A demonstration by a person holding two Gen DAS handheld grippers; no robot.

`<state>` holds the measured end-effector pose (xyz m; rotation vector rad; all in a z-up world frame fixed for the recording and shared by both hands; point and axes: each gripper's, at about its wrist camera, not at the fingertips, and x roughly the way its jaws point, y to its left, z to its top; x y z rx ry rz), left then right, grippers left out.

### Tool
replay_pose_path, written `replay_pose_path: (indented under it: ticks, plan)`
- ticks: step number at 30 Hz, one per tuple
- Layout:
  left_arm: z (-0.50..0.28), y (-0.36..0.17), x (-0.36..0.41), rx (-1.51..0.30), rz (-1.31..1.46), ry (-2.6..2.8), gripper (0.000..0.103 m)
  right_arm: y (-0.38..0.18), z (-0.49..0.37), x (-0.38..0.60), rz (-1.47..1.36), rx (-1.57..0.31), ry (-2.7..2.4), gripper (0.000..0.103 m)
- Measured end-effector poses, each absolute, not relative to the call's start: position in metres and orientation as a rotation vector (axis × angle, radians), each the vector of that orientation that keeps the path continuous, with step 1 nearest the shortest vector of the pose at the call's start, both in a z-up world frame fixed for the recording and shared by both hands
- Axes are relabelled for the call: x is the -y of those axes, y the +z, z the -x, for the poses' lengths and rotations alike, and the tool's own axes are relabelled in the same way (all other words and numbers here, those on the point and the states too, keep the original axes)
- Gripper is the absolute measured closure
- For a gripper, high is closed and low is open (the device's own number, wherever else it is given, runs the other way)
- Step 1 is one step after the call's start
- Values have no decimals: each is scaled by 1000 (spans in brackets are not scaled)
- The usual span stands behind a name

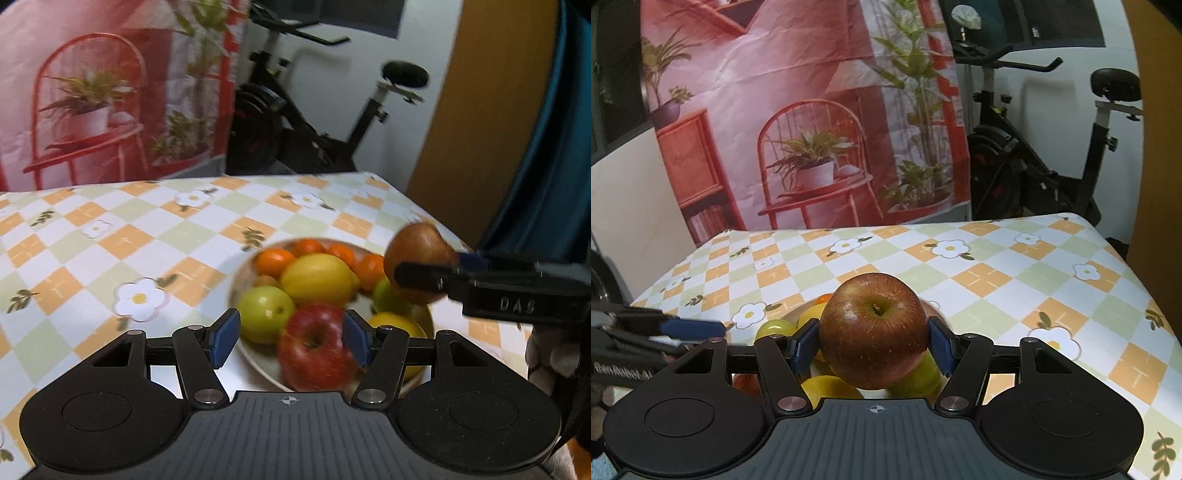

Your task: Organize fruits

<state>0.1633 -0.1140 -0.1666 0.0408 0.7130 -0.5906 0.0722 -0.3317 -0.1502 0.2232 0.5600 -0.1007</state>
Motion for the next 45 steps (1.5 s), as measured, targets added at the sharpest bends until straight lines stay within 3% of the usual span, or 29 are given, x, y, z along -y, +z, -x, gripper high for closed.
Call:
replay_pose_path:
  ticks: [17,35,45]
  plan:
    - [-170,-154,87,-684,31,-427,28,-144,-100,302,-142,-624,-90,43]
    - [-158,-127,73,-654,34,-352,17,-115,-92,288,-98,-593,-126,2]
    - [-144,-96,66,-597,-26,-263,13,-87,-77,280,-172,-546,-154,0]
